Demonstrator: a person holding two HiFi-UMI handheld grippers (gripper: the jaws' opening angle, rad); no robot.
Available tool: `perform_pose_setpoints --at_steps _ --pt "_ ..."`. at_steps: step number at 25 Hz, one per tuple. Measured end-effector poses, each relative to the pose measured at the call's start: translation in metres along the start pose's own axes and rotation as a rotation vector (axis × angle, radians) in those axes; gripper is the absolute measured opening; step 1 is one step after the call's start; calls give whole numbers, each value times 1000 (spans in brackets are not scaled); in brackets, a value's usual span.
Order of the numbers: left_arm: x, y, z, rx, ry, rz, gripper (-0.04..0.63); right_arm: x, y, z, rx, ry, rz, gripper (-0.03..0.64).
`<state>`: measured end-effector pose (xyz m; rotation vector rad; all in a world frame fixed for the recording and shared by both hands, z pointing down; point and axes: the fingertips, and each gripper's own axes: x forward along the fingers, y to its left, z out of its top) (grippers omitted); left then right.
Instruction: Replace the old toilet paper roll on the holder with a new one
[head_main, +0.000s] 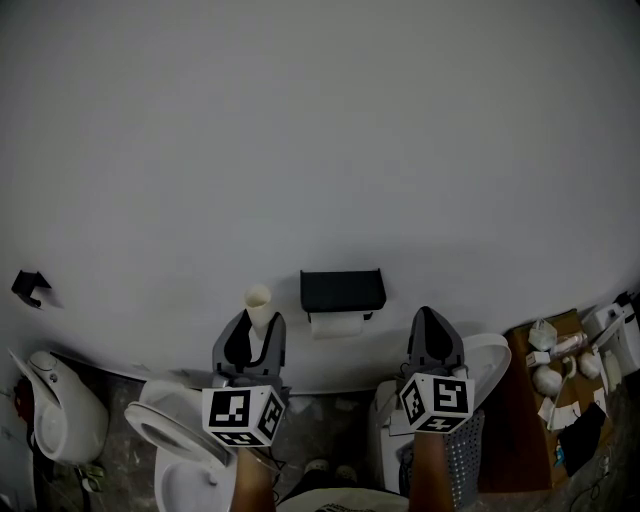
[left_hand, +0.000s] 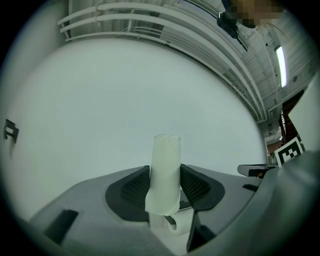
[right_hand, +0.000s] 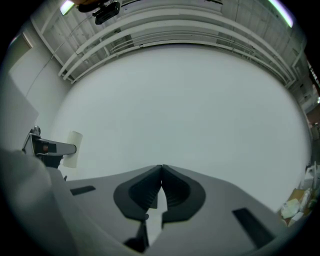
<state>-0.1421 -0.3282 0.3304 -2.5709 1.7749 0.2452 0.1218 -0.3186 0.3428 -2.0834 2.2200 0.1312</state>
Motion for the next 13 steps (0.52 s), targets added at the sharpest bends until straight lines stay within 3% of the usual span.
perform_pose_setpoints --at_steps 13 --pt "0 1 -1 -12 1 2 190 -2 0 -5 0 15 -14 -8"
